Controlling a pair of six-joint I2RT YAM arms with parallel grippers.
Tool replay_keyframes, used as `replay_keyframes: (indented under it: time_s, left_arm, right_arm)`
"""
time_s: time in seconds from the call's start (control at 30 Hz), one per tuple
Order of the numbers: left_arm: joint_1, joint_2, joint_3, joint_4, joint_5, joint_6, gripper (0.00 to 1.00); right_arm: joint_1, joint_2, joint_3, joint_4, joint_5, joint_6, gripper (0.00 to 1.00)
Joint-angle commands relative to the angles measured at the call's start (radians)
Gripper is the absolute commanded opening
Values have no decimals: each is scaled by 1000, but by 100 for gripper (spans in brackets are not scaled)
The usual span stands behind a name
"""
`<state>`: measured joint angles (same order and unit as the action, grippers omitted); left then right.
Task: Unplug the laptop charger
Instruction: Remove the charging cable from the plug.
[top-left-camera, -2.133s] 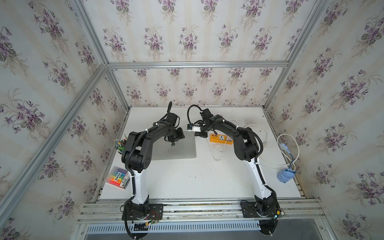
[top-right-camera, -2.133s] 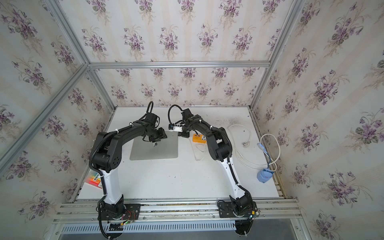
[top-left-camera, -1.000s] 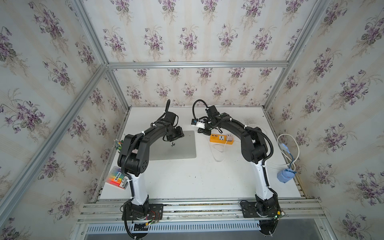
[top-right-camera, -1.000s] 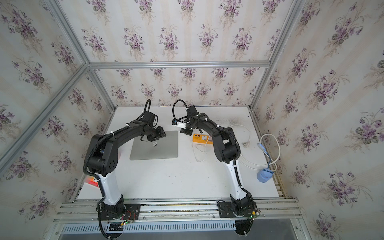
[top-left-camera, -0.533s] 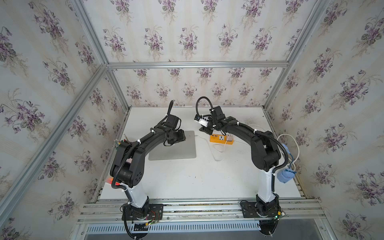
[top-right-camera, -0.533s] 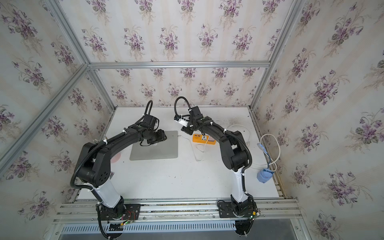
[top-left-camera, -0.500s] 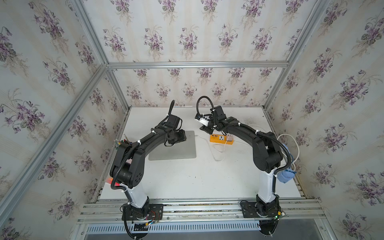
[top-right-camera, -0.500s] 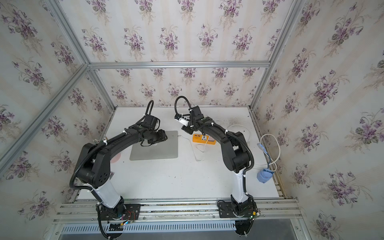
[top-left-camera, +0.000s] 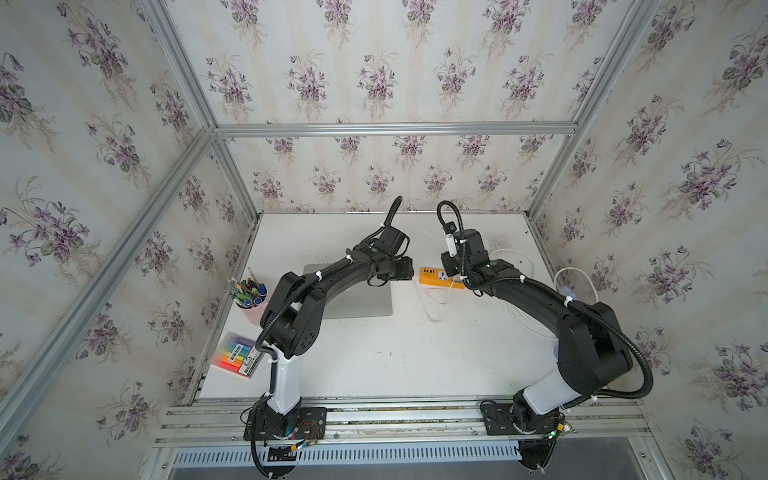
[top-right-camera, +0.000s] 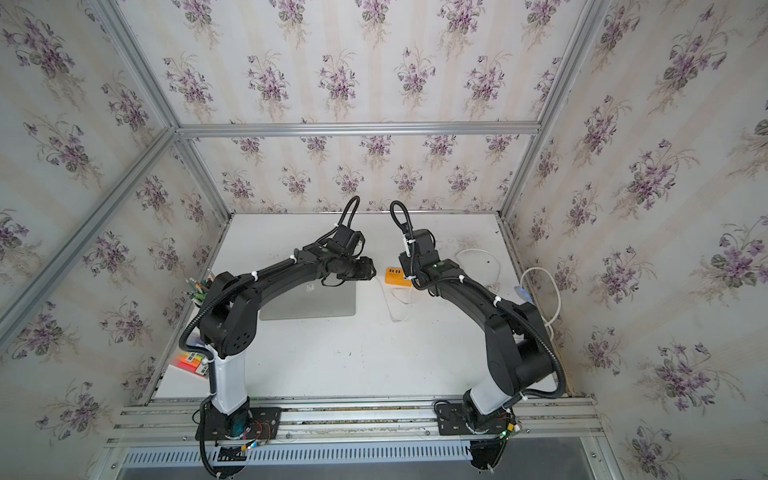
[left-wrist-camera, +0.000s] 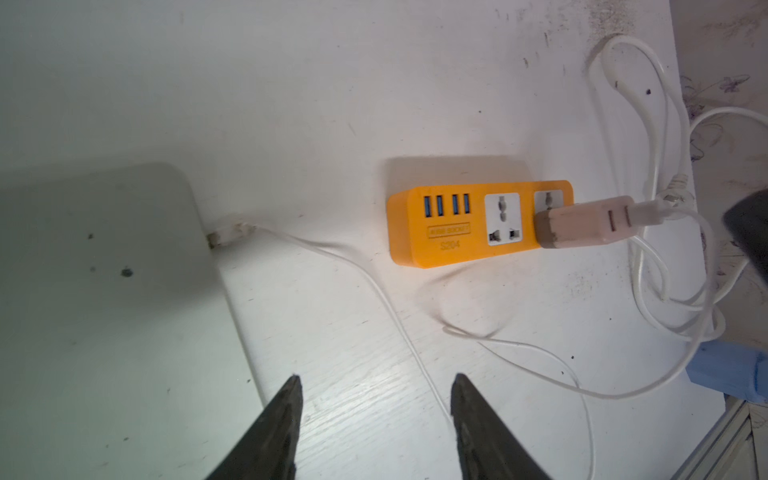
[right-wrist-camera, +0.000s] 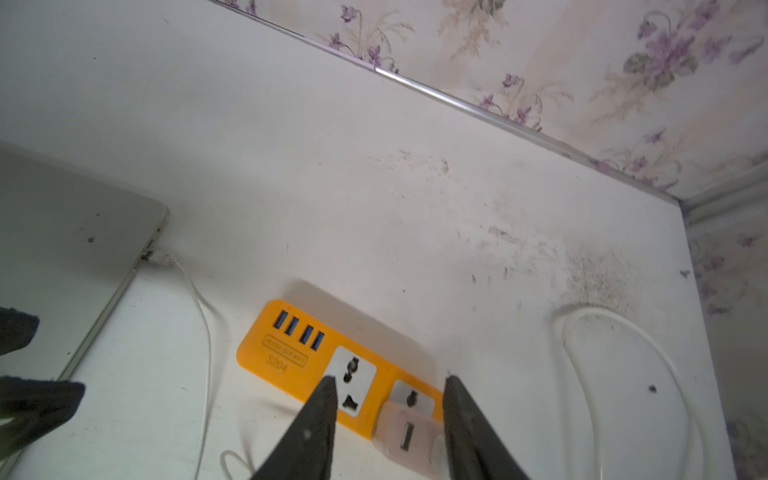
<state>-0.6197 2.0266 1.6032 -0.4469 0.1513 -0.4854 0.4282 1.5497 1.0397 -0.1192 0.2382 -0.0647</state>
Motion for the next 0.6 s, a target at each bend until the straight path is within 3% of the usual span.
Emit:
replay_keyframes:
  time_s: [0.0, 0.13, 0.3, 0.57]
  left_arm:
    - [-13, 49, 80, -64, -11, 7, 58]
    - [-23, 90, 118, -95, -18, 1, 59]
    - [-25, 114, 140, -89, -13, -5, 59]
    - [-42, 224, 348, -160, 20, -11, 57]
  right_arm:
    - [-40, -54, -56, 38, 6, 160, 45]
    - [-65, -63, -74, 18, 21, 168, 45]
    - [-100, -51, -84, 51, -55, 200, 45]
    - [-120, -64, -94, 18, -134, 239, 38]
